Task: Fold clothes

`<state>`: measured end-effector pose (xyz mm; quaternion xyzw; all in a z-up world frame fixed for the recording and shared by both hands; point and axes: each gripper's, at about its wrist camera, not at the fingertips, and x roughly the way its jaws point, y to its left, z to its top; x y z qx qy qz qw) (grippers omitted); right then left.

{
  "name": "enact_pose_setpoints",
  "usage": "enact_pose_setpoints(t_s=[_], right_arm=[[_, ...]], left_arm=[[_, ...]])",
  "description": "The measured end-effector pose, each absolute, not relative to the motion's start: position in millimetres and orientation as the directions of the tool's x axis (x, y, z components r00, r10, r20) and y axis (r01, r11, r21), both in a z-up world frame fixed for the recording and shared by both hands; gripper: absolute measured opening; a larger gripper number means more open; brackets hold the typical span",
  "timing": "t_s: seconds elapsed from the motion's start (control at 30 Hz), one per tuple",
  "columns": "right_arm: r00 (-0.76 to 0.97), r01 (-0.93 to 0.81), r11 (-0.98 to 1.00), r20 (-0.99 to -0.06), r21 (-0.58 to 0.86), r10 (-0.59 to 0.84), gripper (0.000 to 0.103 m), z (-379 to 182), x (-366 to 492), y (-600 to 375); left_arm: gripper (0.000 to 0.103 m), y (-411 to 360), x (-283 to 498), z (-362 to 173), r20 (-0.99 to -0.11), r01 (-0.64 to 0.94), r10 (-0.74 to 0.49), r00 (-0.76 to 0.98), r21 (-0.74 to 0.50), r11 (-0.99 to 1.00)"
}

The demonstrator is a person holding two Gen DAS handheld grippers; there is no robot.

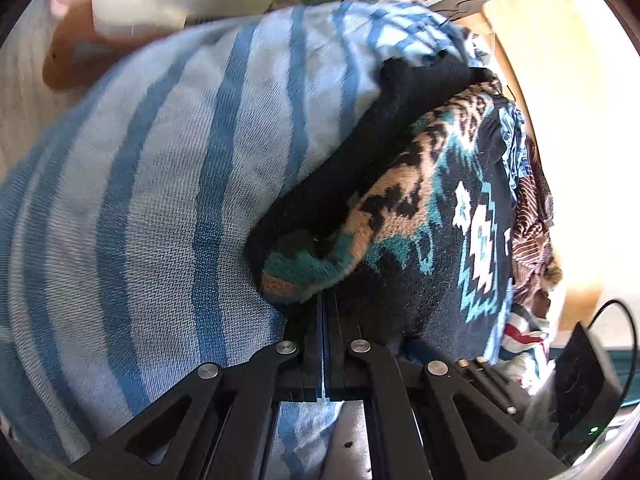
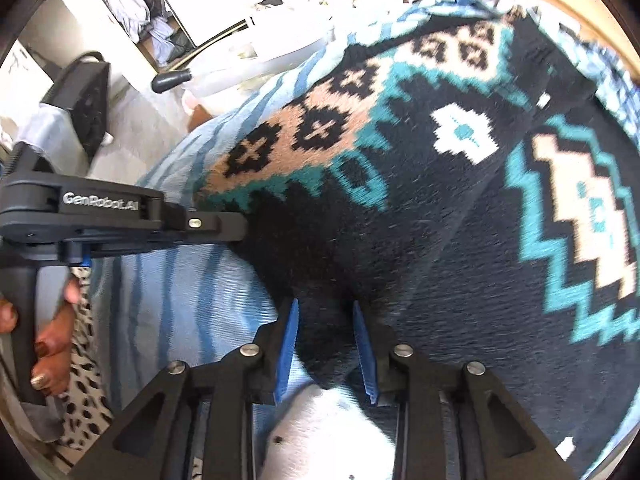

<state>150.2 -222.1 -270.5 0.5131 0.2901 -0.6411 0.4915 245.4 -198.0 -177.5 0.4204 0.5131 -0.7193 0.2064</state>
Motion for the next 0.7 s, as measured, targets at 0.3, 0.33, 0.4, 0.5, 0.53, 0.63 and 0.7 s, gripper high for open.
enact_pose_setpoints(t_s=[0.3,0.33,0.4,0.5,0.53,0.63,0.7], right_arm=[[-0.039,0.801,-0.568,-0.93,0.189,-0.365,0.054,-256,131,-178],[-0.05,0.78,-0.597,-0.931,0.189,-0.361,0.054,-256,125,-171],[-0.087,0.75,-0.64,-0.935,0.166,-0.345,0.054,-254,116,-156],[-0.1,0.729,-0.666,-0.939,0.156,-0.33,0.066,-254,107,-138],[-0.099,0.721,-0.675,-0.941,0.157,-0.323,0.066,-254,102,-129],[-0.05,0.7,-0.694,-0.957,0.17,-0.285,0.066,-267,89,-91],[-0.05,0.708,-0.689,-0.963,0.152,-0.264,0.066,-274,93,-92]], left_arm=[[0.003,-146,202,-130,-0.853,0.555,0.017,-0.522,-0.355,-0.752],[0.003,-139,198,-129,-0.859,0.537,0.019,-0.512,-0.337,-0.773],[0.003,-125,188,-131,-0.875,0.506,0.021,-0.483,-0.299,-0.809],[0.003,-114,179,-142,-0.907,0.499,0.036,-0.42,-0.264,-0.825],[0.003,-114,178,-147,-0.916,0.512,0.045,-0.398,-0.263,-0.818],[0.003,-115,178,-164,-0.935,0.554,0.074,-0.346,-0.268,-0.788],[0.003,-117,181,-166,-0.933,0.562,0.09,-0.349,-0.285,-0.777]])
